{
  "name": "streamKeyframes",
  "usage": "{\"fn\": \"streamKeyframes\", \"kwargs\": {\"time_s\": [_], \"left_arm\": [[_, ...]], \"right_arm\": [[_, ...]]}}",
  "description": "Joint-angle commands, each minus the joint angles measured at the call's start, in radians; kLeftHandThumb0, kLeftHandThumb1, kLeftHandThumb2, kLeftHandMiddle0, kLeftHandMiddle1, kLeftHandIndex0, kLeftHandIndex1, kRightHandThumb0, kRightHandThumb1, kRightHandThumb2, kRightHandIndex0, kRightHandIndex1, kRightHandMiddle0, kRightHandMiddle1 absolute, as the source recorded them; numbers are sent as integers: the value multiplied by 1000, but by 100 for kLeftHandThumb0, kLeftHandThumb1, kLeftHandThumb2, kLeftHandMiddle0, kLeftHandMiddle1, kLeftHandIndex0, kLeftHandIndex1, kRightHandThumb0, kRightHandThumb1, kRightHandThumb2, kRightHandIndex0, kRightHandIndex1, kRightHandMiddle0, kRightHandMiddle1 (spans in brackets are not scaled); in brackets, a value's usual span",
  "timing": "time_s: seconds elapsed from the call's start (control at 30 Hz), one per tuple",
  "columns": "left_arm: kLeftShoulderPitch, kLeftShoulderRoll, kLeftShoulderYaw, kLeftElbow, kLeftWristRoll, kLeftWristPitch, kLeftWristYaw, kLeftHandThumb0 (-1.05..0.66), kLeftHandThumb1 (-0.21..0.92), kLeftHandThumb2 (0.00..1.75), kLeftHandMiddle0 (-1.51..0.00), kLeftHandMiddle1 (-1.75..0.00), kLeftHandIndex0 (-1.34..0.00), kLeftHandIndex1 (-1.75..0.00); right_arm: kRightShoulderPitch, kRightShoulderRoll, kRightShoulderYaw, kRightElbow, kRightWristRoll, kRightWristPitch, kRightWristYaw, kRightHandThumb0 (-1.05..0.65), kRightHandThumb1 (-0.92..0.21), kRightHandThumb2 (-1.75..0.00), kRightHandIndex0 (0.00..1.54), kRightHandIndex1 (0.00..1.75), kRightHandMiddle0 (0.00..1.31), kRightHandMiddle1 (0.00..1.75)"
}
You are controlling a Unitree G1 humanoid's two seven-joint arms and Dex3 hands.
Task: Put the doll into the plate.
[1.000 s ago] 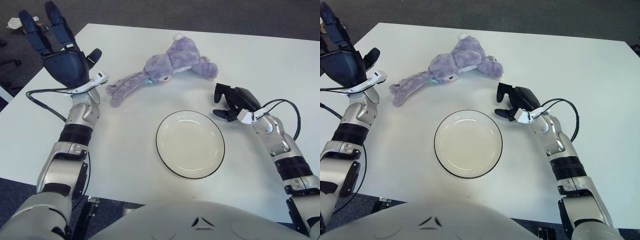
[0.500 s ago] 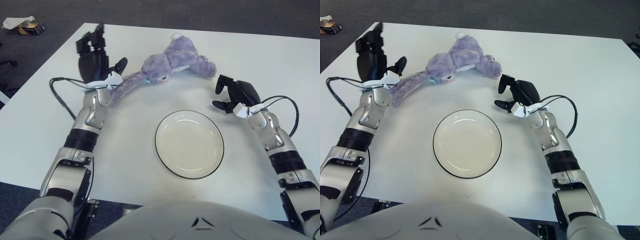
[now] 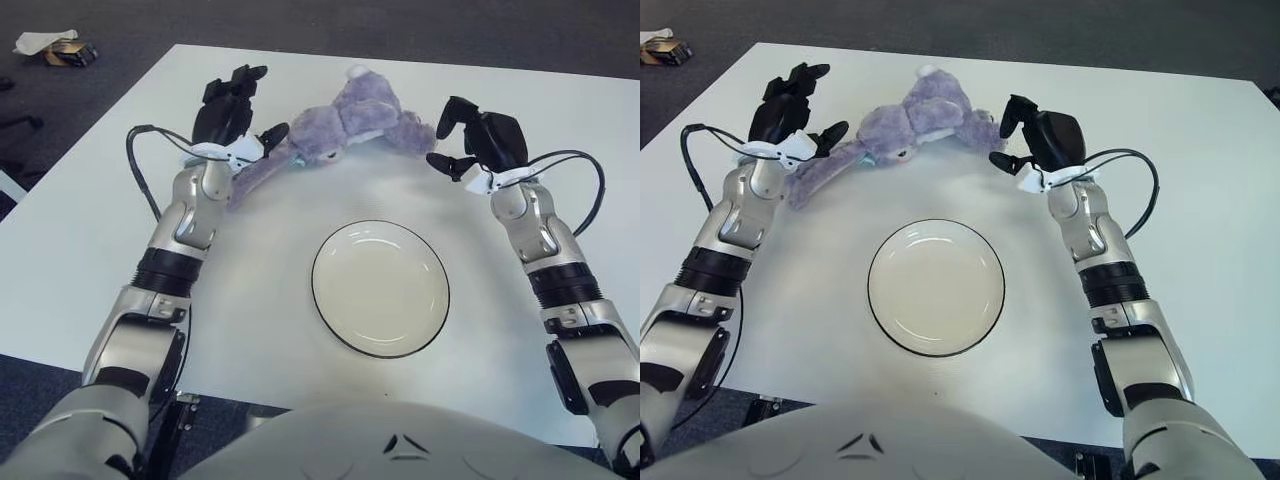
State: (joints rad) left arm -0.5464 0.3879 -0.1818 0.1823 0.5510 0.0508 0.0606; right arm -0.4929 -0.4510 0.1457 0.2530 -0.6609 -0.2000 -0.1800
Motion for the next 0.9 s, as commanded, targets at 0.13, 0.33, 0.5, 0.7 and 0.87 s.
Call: {"fn": "streamKeyframes", "kwargs": {"time_s": [0.13,0.33,0.5,0.7,0.87], "left_arm": [[-52,-23,-9,18,-42,-40,-55,-89,92,69,-1,-95,0,-76],[-67,-32,-10,47,-52,-47,-79,-92,92,67,-1,-105,0,-83],[-88,-35,-20,79,-55,-53,-103,-94,92,67,0,-108,0,-85],[-105,-44,-32,88,-57,-35,-132,-95,92,65,0,-105,0,-84],[-123,-49,-44,103,-52,-24,-156,-94,92,60,0,-107,0,-88]], "right_arm": [[-24,11,5,-52,-62,57,-53,-1,-41,-121,59,170,29,175],[-42,15,13,-59,-102,91,-88,-1,-46,-114,56,168,25,175],[-57,9,23,-51,-120,85,-111,-1,-66,-86,43,161,18,175],[-78,1,47,-35,-133,60,-122,-42,-74,-74,17,158,9,165],[-107,-13,68,-12,-128,37,-92,-70,-67,-81,7,149,1,142]]}}
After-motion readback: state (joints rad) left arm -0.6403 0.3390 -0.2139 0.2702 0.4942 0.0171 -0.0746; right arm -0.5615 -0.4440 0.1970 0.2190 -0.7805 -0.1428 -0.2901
